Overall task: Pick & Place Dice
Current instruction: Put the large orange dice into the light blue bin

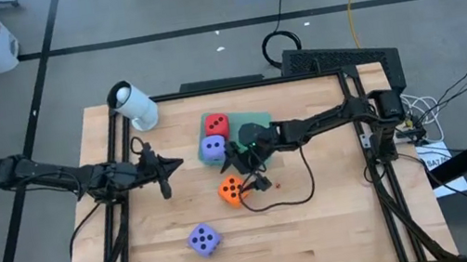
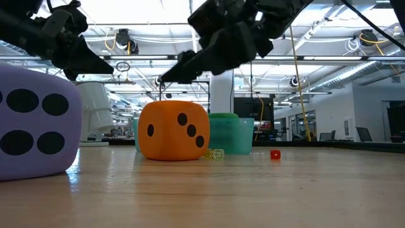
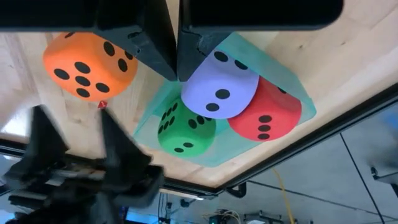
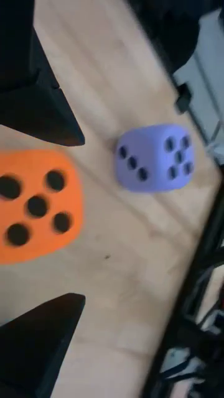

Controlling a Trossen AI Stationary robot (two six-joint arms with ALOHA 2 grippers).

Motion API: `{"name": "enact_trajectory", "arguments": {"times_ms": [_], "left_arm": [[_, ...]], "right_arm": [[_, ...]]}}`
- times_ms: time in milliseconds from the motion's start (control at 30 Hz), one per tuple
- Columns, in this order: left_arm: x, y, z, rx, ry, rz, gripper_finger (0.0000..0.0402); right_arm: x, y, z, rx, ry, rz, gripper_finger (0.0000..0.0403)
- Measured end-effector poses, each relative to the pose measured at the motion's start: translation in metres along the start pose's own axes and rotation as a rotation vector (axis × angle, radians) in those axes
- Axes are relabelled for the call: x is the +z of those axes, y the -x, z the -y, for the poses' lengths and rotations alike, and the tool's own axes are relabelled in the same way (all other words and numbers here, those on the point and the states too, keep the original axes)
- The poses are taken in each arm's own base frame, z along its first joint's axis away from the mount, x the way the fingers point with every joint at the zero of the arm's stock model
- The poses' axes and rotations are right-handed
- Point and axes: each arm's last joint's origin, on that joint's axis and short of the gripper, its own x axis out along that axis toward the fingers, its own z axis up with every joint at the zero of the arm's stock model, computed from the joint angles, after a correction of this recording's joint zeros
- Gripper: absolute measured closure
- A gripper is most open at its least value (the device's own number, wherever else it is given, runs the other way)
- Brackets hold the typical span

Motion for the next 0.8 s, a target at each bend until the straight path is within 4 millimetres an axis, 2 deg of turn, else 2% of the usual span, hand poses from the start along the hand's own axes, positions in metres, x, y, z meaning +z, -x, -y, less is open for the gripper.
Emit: {"name": "enact_trajectory", "arguments": {"times_ms": [433,800], "left_arm": [[0.000,0.000,0.000,0.004,-0.008,0.001,0.0376],[0.000,0.000,0.000,0.006,-0.008,0.001,0.0376]], "right_arm": [[-0.032,-0.028,0.000,0.062,-0.062,-0.054,0.0003],[-0.032,-0.031,-0.004,0.070,-0.054,-0.057,0.0003]]}}
